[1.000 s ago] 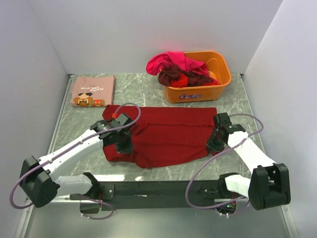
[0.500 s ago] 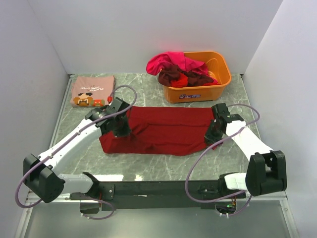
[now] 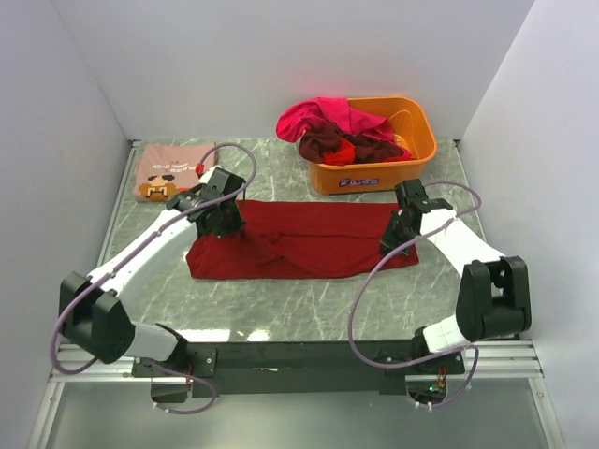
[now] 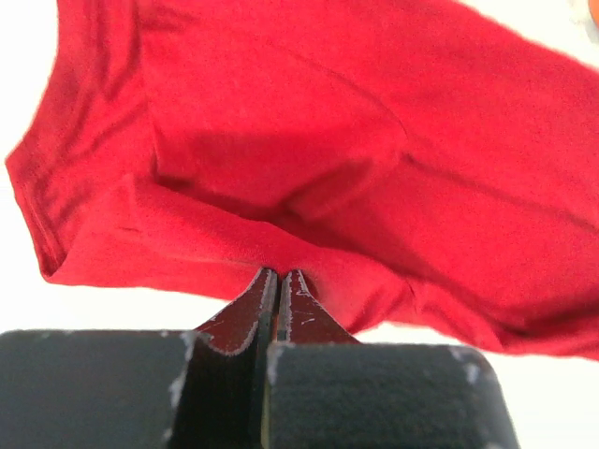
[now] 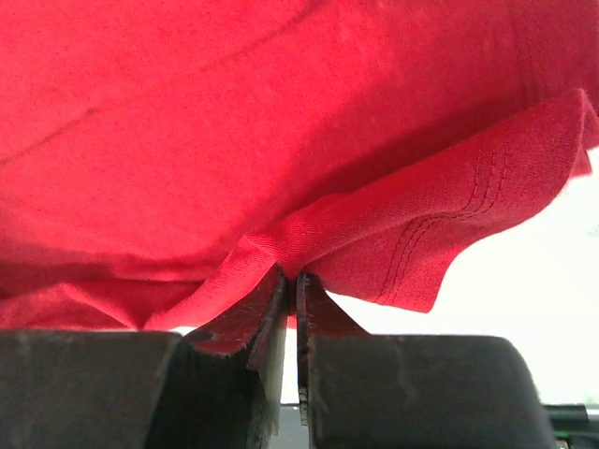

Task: Fold and stack the t-shirts
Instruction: Fold the tshirt

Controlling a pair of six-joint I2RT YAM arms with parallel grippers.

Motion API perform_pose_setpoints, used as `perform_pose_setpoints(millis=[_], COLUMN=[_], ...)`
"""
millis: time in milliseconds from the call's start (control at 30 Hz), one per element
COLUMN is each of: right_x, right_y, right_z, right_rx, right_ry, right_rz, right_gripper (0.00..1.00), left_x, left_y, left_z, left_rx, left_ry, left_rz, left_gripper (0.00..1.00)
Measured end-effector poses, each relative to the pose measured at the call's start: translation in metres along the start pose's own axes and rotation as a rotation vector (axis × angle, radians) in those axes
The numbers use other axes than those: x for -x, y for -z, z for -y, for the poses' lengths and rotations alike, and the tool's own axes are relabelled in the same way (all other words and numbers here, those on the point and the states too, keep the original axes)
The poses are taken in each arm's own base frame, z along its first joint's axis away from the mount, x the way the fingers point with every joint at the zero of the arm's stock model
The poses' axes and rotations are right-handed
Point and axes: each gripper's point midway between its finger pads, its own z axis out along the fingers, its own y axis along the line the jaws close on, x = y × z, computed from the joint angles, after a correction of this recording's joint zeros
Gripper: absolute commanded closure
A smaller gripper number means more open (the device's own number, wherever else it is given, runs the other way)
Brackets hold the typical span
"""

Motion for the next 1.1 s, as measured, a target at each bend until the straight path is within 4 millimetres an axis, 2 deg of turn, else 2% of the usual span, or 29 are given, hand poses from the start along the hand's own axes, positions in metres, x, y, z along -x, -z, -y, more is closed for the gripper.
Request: perform_pose_setpoints(millis=[200,233,300,433,500,700,867,967,1100], right_x=[0.010,0.012,0.013,0.010,0.002,-0.047,-0.092,-0.100,-0.089], right_y=[-0.010,-0.012,-0.015,-0.016,-0.013,0.010,0.020,0.023,0.026], right_z=[-0.005,-0.004,-0.001,0.003,0.010,0.051,0.083,0.088,0.081], right_rx=[-0.006,-0.015,-0.032,-0.047,-0.058,-0.138,-0.207,-0.227,-0.220], right_ry=[-0.001,-0.001,-0.004,-0.014,-0.015,-0.026,-0.043,-0.047,-0.039], right_rz=[0.005,0.008,0.008,0.003,-0.005,-0.058,-0.154,-0.180,-0.161], right_gripper=[0.89,0.94,0.97,0.95,0.94,0.93,0.92,0.92,0.91], left_x=[0.018,0.019,0.022,0.023,0.020,-0.010,-0.047,-0.064,-0.068], left_y=[-0.024,-0.027,-0.032,-0.033,-0.030,0.001,0.022,0.029,0.032], left_z=[-0.008,-0.011,-0.016,-0.024,-0.026,-0.050,-0.069,-0.076,-0.073], left_rx=[0.070,0.083,0.108,0.139,0.139,0.130,0.116,0.115,0.097], left_ry=[0.026,0.030,0.041,0.056,0.058,0.083,0.108,0.111,0.110], left_rz=[0.035,0.036,0.038,0.038,0.034,-0.021,-0.119,-0.174,-0.195], left_gripper=[0.99,0.99,0.99,0.99,0.99,0.99,0.99,0.99,0.99])
